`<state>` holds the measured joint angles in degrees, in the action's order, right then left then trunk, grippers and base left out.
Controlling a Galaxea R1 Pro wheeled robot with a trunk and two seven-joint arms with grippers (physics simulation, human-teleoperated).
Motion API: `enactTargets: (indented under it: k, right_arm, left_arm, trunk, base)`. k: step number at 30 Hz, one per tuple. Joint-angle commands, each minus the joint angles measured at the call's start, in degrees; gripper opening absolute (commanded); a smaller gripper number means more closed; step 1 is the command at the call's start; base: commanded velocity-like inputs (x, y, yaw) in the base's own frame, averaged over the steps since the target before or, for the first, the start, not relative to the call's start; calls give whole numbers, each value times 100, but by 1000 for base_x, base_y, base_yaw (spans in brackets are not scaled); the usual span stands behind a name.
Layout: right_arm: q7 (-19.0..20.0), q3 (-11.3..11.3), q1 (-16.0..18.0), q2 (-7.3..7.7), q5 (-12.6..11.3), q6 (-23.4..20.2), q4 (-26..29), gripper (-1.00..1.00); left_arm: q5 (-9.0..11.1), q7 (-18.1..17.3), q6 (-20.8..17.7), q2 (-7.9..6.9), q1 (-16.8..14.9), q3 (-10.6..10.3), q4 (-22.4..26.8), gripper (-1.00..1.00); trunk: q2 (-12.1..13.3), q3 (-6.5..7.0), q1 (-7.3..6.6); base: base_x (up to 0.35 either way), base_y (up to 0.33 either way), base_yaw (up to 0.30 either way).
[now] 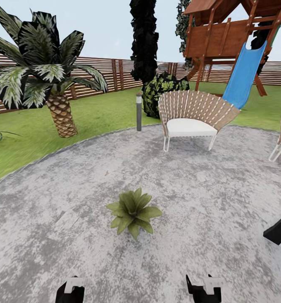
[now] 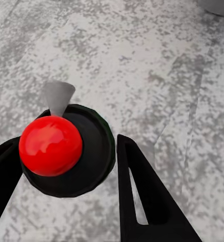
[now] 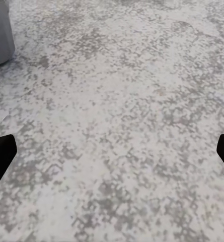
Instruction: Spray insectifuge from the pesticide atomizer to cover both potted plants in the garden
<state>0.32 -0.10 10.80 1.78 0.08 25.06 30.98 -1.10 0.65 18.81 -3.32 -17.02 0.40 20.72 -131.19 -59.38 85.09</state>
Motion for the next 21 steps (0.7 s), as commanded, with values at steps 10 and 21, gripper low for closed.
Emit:
enactTargets:
  k: [10, 21]
  right_arm:
    - [229, 1150, 33, 32, 1280, -166, 787, 100]
    - [2915, 1190, 643, -8, 1904, -1661, 2105, 100]
  left_arm:
    - [-721, -2246, -119, -658, -220, -62, 93, -100]
    - [-2213, -5089, -1073, -991, -1232, -68, 97, -100]
  trunk:
    - [-2, -4, 0]
    - [-2, -4, 0]
  base:
    - [8, 0, -1]
    - [0, 0, 0]
